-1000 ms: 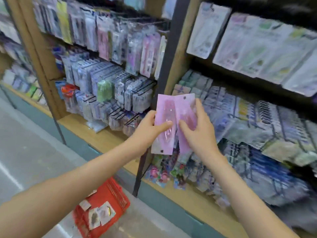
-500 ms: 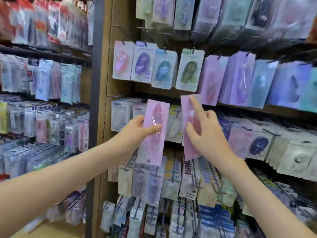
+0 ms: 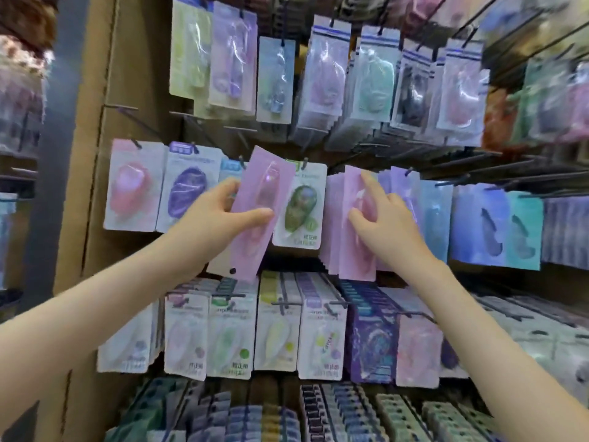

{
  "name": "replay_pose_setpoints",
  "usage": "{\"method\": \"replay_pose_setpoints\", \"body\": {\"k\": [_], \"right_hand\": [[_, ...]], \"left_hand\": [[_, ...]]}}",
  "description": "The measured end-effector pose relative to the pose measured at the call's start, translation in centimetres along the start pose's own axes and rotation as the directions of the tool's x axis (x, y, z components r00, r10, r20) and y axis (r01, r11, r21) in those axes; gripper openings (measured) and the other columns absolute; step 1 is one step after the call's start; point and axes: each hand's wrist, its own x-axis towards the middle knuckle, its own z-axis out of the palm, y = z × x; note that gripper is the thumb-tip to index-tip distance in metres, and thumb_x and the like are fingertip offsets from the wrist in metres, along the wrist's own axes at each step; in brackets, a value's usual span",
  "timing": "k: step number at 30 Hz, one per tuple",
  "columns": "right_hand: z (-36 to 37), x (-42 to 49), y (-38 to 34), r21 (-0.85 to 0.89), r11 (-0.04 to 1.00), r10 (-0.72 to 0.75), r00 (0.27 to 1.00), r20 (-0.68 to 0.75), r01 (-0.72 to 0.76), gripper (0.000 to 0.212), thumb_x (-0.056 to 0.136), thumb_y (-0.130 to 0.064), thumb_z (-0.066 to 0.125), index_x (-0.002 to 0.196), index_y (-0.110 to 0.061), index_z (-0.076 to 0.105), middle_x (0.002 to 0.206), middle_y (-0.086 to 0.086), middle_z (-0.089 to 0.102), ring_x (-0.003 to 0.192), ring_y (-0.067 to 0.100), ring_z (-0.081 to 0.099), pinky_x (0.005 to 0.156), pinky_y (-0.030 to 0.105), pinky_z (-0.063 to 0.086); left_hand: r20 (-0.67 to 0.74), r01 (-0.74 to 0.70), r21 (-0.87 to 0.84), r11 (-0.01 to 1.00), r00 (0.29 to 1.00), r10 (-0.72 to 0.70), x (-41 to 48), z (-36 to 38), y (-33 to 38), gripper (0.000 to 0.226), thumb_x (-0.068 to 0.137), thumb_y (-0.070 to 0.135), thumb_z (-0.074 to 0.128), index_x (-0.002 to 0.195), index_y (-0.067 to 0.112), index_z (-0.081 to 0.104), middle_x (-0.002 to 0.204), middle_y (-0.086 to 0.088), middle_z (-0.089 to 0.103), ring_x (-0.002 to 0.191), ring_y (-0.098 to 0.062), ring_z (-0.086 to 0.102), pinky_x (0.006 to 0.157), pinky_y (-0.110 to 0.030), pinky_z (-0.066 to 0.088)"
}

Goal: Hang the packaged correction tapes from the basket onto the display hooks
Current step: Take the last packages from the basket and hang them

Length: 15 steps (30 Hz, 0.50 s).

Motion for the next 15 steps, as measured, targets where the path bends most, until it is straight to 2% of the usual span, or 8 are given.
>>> {"method": "replay_pose_setpoints", "body": {"k": [2, 4, 5, 8, 11, 15], "right_hand": [[0.7, 0.6, 0.4, -0.010, 1.000, -0.001, 0.999, -0.045, 0.000, 0.066, 0.095, -0.029, 0.049, 0.150, -0.044, 0.016, 0.132, 0.013, 0.044, 0.077, 0.004, 0.038, 0.071, 0.021, 0.025], [0.8, 0.4, 0.5, -0.022, 0.999, -0.030, 0.997, -0.068, 0.029, 0.066, 0.094, -0.029, 0.050, 0.150, -0.044, 0.017, 0.120, 0.012, 0.047, 0.071, -0.001, 0.045, 0.063, 0.019, 0.026], [0.9, 0.4, 0.5, -0.042, 0.998, -0.044, 0.997, -0.068, 0.041, 0.066, 0.094, -0.029, 0.050, 0.150, -0.043, 0.018, 0.112, 0.009, 0.047, 0.072, 0.000, 0.045, 0.065, 0.020, 0.026], [0.4, 0.8, 0.5, -0.149, 0.988, -0.051, 0.999, -0.016, 0.048, 0.065, 0.094, -0.029, 0.048, 0.149, -0.047, 0.016, 0.104, 0.004, 0.041, 0.085, 0.019, 0.044, 0.079, 0.028, 0.030], [-0.3, 1.6, 0.5, -0.265, 0.963, -0.040, 0.999, 0.037, 0.049, 0.065, 0.092, -0.032, 0.045, 0.147, -0.048, 0.017, 0.100, 0.006, 0.042, 0.093, 0.025, 0.042, 0.079, 0.035, 0.035], [-0.3, 2.2, 0.1, -0.379, 0.923, -0.026, 0.993, 0.113, 0.067, 0.061, 0.094, -0.034, 0.042, 0.148, -0.044, 0.015, 0.104, 0.007, 0.039, 0.094, 0.031, 0.046, 0.081, 0.037, 0.039]], "left_hand": [[0.016, -0.019, 0.003, 1.000, 1.000, 0.019, 1.1, 0.2, -0.5, 0.046, 0.079, 0.031, 0.073, 0.122, 0.023, 0.057, 0.109, 0.001, 0.069, 0.097, -0.017, 0.067, 0.091, -0.043, 0.053], [0.019, -0.034, -0.012, 0.999, 0.999, 0.034, 1.5, 0.7, -0.8, 0.044, 0.080, 0.027, 0.073, 0.121, 0.022, 0.056, 0.108, 0.002, 0.069, 0.096, -0.013, 0.067, 0.091, -0.038, 0.053], [0.022, -0.046, -0.012, 0.999, 0.999, 0.046, 1.7, 1.0, -1.0, 0.042, 0.081, 0.026, 0.073, 0.119, 0.023, 0.057, 0.107, 0.003, 0.069, 0.094, -0.011, 0.067, 0.089, -0.037, 0.053], [0.026, -0.083, 0.045, 0.996, 0.996, 0.082, 2.2, 1.6, -1.3, 0.035, 0.081, 0.031, 0.072, 0.113, 0.030, 0.058, 0.101, 0.009, 0.069, 0.091, -0.009, 0.067, 0.087, -0.039, 0.055], [0.016, -0.110, 0.076, 0.991, 0.994, 0.109, 2.4, 2.1, -1.2, 0.026, 0.080, 0.033, 0.073, 0.102, 0.034, 0.060, 0.093, 0.011, 0.070, 0.084, -0.006, 0.068, 0.084, -0.039, 0.055], [-0.016, -0.117, 0.098, 0.988, 0.993, 0.119, 2.6, 2.7, -1.2, 0.027, 0.078, 0.034, 0.074, 0.101, 0.033, 0.061, 0.092, 0.011, 0.071, 0.085, -0.008, 0.068, 0.086, -0.042, 0.054]]}}
